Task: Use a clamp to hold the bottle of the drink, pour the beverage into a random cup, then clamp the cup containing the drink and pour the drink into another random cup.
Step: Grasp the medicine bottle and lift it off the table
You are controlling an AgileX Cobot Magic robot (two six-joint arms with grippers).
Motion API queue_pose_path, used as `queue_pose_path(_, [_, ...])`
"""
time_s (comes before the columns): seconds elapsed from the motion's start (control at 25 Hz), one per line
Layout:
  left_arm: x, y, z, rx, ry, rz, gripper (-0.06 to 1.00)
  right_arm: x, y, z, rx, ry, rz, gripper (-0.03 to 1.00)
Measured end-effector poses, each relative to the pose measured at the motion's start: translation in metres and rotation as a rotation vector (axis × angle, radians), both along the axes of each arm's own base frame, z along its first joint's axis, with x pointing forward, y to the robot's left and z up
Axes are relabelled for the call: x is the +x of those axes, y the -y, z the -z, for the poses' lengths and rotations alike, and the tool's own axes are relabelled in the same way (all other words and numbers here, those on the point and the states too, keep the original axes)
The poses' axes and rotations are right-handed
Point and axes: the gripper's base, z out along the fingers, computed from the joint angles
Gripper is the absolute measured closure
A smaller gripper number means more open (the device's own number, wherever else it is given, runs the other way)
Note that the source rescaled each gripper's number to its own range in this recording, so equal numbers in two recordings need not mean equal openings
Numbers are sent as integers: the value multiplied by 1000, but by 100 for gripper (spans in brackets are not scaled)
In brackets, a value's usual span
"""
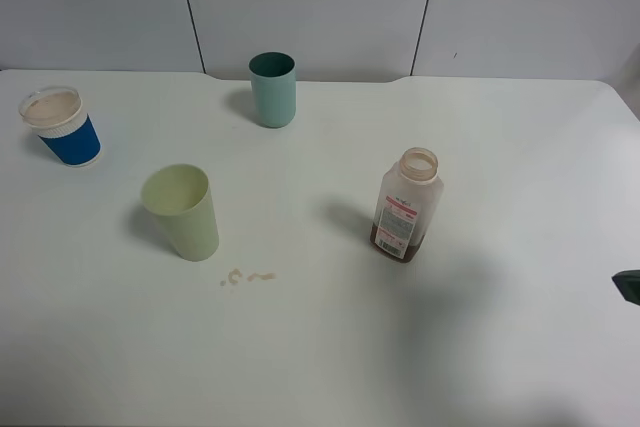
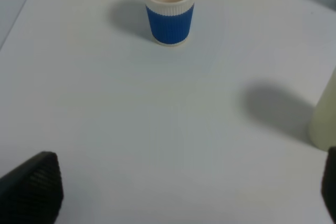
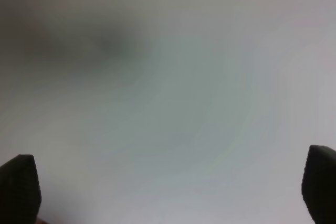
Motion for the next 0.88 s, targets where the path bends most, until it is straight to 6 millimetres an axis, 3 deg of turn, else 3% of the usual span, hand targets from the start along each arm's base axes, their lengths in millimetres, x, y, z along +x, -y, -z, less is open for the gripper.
queue_pose_path(0.24, [0,0,0,0,0,0,-6,8,-2,4,-34,-34,-28,-3])
queue_pose_path(0.88, [0,0,0,0,0,0,-6,26,-2,-8,-104,210,-100,-3])
